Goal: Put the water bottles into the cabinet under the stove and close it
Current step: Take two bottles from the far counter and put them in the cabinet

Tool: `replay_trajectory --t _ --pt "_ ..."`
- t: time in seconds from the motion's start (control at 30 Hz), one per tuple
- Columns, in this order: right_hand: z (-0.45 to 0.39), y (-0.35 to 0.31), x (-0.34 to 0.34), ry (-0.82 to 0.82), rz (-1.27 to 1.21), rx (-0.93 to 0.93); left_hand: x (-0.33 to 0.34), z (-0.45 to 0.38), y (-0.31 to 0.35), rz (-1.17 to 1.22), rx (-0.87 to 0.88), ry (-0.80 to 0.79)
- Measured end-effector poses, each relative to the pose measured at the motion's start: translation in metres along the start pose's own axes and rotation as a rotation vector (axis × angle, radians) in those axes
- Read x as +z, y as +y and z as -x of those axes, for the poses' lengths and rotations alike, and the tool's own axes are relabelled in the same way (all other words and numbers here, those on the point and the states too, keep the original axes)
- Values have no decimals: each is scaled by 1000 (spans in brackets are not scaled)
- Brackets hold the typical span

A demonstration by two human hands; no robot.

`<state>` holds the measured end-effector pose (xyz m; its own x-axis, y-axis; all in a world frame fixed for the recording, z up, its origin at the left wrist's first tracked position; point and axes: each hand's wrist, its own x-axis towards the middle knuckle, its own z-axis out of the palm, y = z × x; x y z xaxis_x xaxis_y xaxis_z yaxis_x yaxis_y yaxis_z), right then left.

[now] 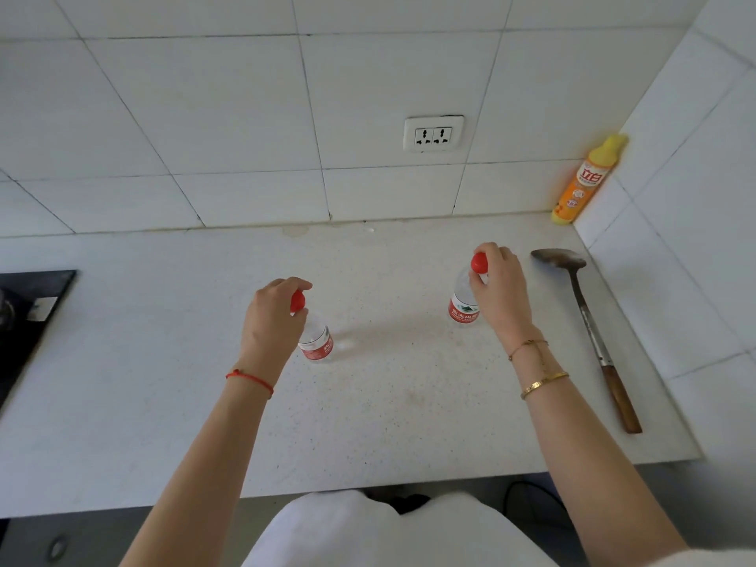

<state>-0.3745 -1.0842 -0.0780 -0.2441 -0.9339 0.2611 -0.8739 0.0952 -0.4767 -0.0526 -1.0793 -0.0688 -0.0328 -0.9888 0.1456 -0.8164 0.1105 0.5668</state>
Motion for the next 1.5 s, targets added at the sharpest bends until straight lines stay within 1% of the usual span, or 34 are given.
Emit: replay_trajectory --t 0.17,0.3,0.4,0.57,0.73,0.97,1.17,1.27,1.4,1.5 --pt "11 -27 -5 43 -115 -92 -23 13 5 33 15 104" --pt "25 -59 -11 25 -203 -168 -47 31 13 41 18 168" --pt "43 -82 -12 -12 -270 -228 -59 55 15 45 -10 209" --pt "76 -113 -9 -145 -367 -346 -73 113 11 46 -127 301" --pt "115 -140 0 -325 -417 -525 -85 190 9 19 -308 392" --pt "179 -190 7 -547 -482 -777 -107 305 9 -38 -557 595" --pt "255 -242 8 -693 -546 -1000 -131 410 3 -127 -731 747" --pt "302 -269 11 -750 -562 -1101 -144 464 -5 -165 -789 811" --pt "377 -306 17 -812 -585 -1176 -166 539 -20 -191 -857 895" --pt "439 -329 20 -849 -608 -1183 -184 596 -35 -225 -898 902"
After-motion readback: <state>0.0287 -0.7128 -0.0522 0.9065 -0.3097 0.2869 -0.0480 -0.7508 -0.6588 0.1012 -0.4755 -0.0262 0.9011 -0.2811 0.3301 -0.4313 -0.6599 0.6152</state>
